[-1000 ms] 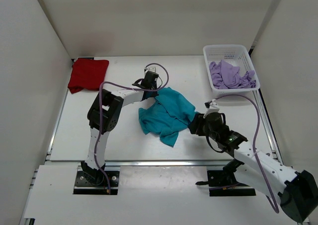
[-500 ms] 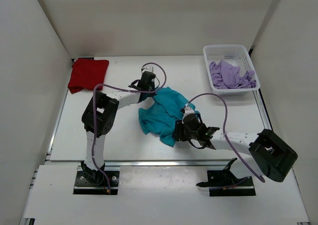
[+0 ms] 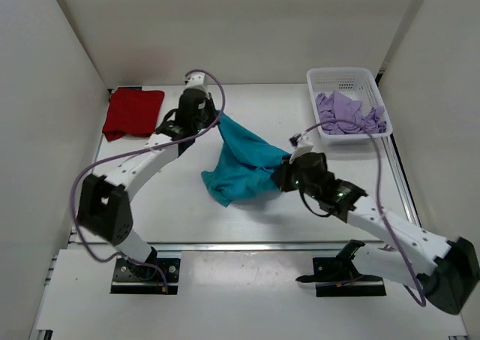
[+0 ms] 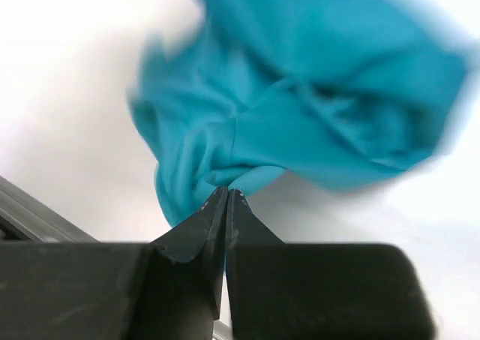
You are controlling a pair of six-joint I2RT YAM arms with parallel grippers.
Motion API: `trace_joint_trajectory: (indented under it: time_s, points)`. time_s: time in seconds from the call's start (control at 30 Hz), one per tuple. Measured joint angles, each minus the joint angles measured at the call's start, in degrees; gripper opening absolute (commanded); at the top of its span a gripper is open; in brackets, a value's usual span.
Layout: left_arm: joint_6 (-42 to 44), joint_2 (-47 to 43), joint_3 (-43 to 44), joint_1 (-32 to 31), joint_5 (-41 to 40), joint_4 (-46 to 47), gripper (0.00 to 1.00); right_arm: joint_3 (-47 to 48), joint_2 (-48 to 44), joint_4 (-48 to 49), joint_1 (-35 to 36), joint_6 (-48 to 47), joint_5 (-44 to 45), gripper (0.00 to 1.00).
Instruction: Fold and stack the t-shirts
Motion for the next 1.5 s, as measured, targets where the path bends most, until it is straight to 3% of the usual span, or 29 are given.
trace_joint_trajectory:
  time_s: [0.1, 0.23, 0.47, 0.53, 0.73, 0.9, 0.97, 1.07, 1.23, 1.3, 1.37, 1.43, 1.5]
  points:
    - [-0.2, -8.6, 0.1, 0.8, 0.3, -2.3, 0.0, 9.3, -6.6, -6.1, -1.9, -2.3, 2.2, 0.0]
    - [-0.7, -19.0, 2.6, 4.2, 2.8, -7.1, 0.0, 26.7, -8.3, -14.3, -2.3, -5.6, 5.6, 0.0]
    - [-1.6, -31.5, 11.0, 20.1, 7.8, -15.0, 0.0, 55.1, -0.4, -21.9, 4.1, -12.2, 12.0, 0.0]
    - [-1.6, -33.8, 12.4, 23.2, 8.2, -16.5, 0.0, 58.8, 1.9, -21.9, 1.6, -13.5, 11.5, 0.0]
    - [-0.6, -37.4, 10.3, 23.5, 9.4, -18.3, 0.0, 65.3, 10.6, -21.7, -16.9, -14.5, 1.6, 0.0]
    - [-1.1, -36.1, 1.7, 27.3, 11.5, -16.7, 0.0, 72.3, 24.5, -24.5, -21.8, -15.3, -3.9, 0.0]
    - [-1.9, -33.9, -1.6, 28.9, 13.8, -16.0, 0.0, 74.1, 28.7, -24.8, -21.3, -16.7, -2.1, 0.0]
    - [-2.9, -31.7, -5.5, 30.4, 15.8, -16.5, 0.0, 69.9, 27.9, -24.9, -12.6, -20.6, 6.9, 0.0]
    - [-4.3, -32.7, -5.8, 30.4, 18.6, -16.2, 0.0, 69.2, 22.5, -24.5, 16.3, -28.1, 23.2, 0.0]
    - [-4.8, -34.1, -5.8, 30.4, 19.5, -15.7, 0.0, 68.2, 19.4, -18.3, 29.8, -36.2, 34.3, 0.0]
    - [-5.4, -35.3, -5.7, 30.6, 20.1, -15.2, 0.0, 65.0, 16.2, -5.1, 41.4, -48.1, 43.7, 0.01]
    - [-5.8, -36.2, -5.7, 31.0, 21.0, -15.1, 0.0, 65.9, 15.6, 2.7, 45.8, -55.7, 48.6, 0.0]
    - [-6.0, -37.0, -5.9, 31.7, 21.5, -14.9, 0.0, 69.5, 16.7, 5.8, 43.3, -59.1, 51.9, 0.0]
